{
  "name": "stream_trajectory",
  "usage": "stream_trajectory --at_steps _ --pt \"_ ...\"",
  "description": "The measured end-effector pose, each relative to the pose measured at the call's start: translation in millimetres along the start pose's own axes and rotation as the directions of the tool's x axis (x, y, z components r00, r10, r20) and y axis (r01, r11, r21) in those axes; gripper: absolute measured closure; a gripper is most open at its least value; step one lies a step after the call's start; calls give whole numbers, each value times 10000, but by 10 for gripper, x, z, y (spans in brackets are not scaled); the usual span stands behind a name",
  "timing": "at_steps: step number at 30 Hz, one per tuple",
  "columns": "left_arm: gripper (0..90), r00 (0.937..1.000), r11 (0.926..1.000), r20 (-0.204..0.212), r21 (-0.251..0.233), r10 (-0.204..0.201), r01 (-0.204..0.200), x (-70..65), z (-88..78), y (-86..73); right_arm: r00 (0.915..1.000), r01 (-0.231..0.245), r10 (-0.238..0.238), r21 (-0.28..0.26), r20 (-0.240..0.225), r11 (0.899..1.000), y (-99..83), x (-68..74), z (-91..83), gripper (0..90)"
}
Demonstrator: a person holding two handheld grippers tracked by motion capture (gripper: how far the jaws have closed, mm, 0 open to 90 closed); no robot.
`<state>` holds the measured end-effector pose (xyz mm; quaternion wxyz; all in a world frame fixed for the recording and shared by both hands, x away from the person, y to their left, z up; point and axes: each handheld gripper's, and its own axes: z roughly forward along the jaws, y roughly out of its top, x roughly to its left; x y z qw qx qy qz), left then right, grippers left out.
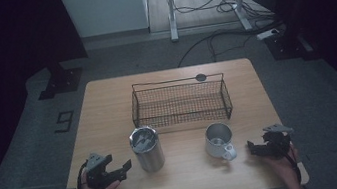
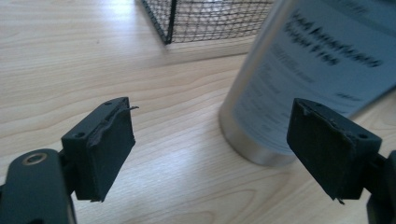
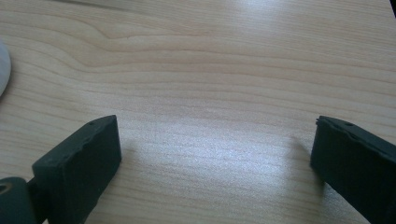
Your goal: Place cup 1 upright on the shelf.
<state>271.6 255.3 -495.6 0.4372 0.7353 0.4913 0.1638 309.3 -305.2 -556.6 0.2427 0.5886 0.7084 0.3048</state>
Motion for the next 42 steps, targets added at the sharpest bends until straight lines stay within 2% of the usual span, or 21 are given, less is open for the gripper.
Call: stream_trajectory --at_steps 10,13,17,24,35,42 --pt "149 9991 9991 272 -289 331 -323 -117 -113 68 10000 -9 9 -4 6 10000 0 0 0 18" --pt "148 9970 9975 515 -445 575 -553 -196 -158 104 10000 -8 8 -5 8 10000 0 0 0 18" --pt "148 9945 9966 775 -477 710 -674 -258 -178 123 10000 -3 3 -4 5 10000 0 -1 0 18" --pt "147 9922 9956 923 -501 837 -793 -327 -171 134 10000 -22 22 -20 -1 10000 0 -1 1 21" --pt "140 9857 9912 1096 -495 1279 -1232 -504 -124 207 10000 -66 66 -54 53 10000 -5 0 -4 27" --pt "110 9825 9900 1249 -489 1379 -1327 -523 -46 240 10000 -65 66 -52 46 10000 -5 -1 -5 28"
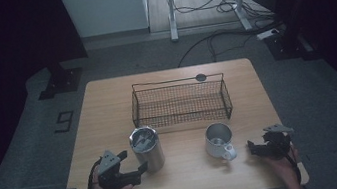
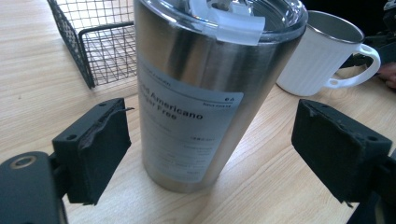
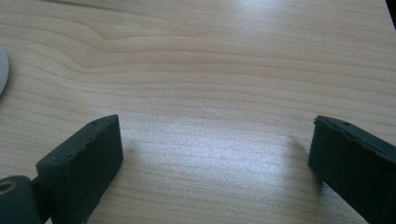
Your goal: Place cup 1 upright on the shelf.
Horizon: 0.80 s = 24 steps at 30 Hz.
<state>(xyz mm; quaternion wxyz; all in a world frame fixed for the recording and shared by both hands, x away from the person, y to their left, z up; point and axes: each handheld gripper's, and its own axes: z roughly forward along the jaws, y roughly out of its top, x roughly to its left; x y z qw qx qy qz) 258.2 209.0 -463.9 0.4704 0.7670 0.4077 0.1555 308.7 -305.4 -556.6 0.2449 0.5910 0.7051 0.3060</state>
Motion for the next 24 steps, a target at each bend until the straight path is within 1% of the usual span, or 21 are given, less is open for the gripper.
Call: stream_trajectory --at_steps 3,5,7,11,14,15,21,24 --pt "89 9999 10000 147 -45 -37 38 4 31 25 10000 -3 3 -3 3 10000 0 0 0 28" --pt "75 9999 9999 101 -97 -89 90 9 54 38 10000 0 0 -2 -1 10000 0 0 0 28" --pt "58 9997 9996 -10 -113 -242 241 20 86 50 10000 1 -1 -2 -2 10000 0 0 0 28" --pt "41 9994 9993 87 -145 -333 334 32 140 67 10000 0 0 -4 1 10000 0 -1 0 28" --pt "31 9995 9993 77 -205 -318 320 20 156 76 10000 -7 7 -5 7 10000 0 -1 0 29" --pt "30 9996 9991 -23 -297 -297 296 8 165 88 10000 -11 11 -8 9 10000 0 -1 0 29" --pt "25 9996 9991 71 -329 -271 274 6 207 107 10000 -8 8 -9 9 10000 0 -1 0 30" --pt "21 9995 9988 -43 -366 -323 322 3 243 117 10000 -10 10 -7 11 10000 1 -1 0 30"
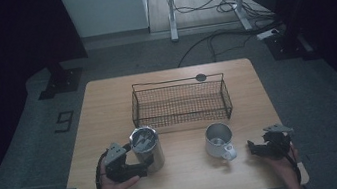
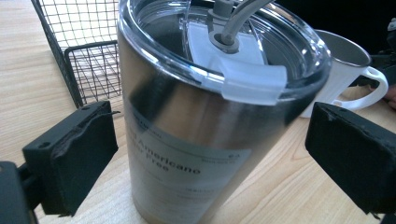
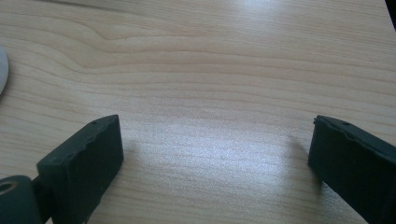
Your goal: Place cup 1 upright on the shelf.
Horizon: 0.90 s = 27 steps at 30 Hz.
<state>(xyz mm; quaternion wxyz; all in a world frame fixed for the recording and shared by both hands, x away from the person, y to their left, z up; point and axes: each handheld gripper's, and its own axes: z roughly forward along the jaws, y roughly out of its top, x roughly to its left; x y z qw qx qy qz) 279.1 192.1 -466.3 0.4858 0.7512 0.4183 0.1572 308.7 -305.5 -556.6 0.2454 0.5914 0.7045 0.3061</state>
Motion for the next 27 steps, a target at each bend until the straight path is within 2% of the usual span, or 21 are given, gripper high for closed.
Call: stream_trajectory --at_steps 16,27 --pt "0 10000 9999 -36 -107 44 -45 -6 188 55 10000 -7 7 5 31 10000 1 -3 -1 33" --pt "0 9996 9991 -91 -313 279 -281 -16 264 62 10000 -15 15 5 40 10000 1 -4 -1 33"
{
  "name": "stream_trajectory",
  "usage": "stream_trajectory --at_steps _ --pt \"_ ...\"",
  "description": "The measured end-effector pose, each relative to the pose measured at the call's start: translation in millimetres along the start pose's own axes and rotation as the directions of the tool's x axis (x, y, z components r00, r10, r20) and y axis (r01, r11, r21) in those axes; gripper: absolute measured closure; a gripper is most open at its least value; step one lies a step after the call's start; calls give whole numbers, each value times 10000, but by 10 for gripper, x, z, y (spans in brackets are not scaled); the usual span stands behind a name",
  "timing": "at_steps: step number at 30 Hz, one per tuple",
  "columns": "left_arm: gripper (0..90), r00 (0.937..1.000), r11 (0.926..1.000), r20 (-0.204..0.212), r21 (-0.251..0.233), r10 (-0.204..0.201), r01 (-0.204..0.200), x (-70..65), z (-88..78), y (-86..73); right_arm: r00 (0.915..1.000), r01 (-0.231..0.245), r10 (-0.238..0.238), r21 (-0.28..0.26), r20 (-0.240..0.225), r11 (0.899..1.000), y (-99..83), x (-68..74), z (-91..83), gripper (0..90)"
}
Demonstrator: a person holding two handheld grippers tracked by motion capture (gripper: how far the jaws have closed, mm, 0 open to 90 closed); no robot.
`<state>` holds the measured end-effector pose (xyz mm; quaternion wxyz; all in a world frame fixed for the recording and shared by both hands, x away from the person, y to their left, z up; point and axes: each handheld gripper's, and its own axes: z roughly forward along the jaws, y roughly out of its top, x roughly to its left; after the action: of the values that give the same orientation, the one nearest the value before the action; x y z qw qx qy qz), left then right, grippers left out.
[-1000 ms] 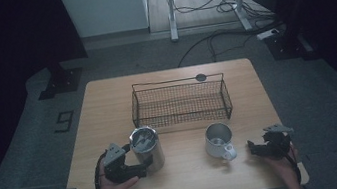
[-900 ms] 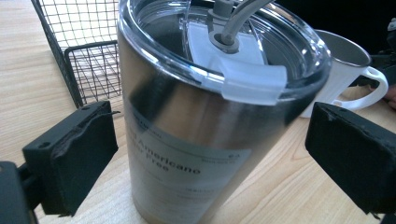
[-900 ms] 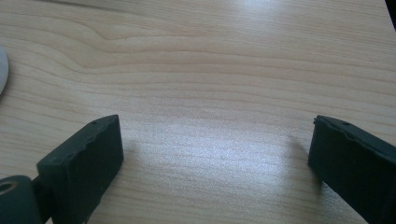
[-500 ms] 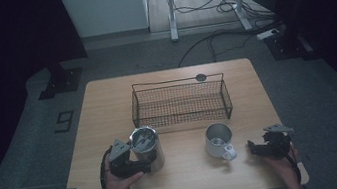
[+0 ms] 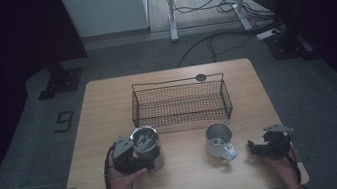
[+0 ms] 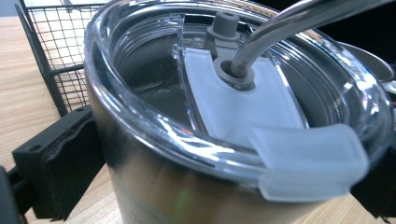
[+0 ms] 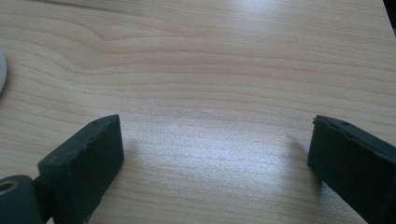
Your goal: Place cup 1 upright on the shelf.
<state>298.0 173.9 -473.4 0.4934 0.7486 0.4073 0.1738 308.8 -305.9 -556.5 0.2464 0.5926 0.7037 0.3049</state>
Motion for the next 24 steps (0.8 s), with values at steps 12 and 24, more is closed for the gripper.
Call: stream_trajectory --at_steps 12,24 --pt "0 9983 9996 -536 176 238 -229 -47 128 -34 10000 -4 4 0 4 10000 0 0 -1 33" --pt "22 9969 9986 -593 47 521 -519 -54 133 -43 10000 -14 14 -5 8 10000 0 -1 -1 35"
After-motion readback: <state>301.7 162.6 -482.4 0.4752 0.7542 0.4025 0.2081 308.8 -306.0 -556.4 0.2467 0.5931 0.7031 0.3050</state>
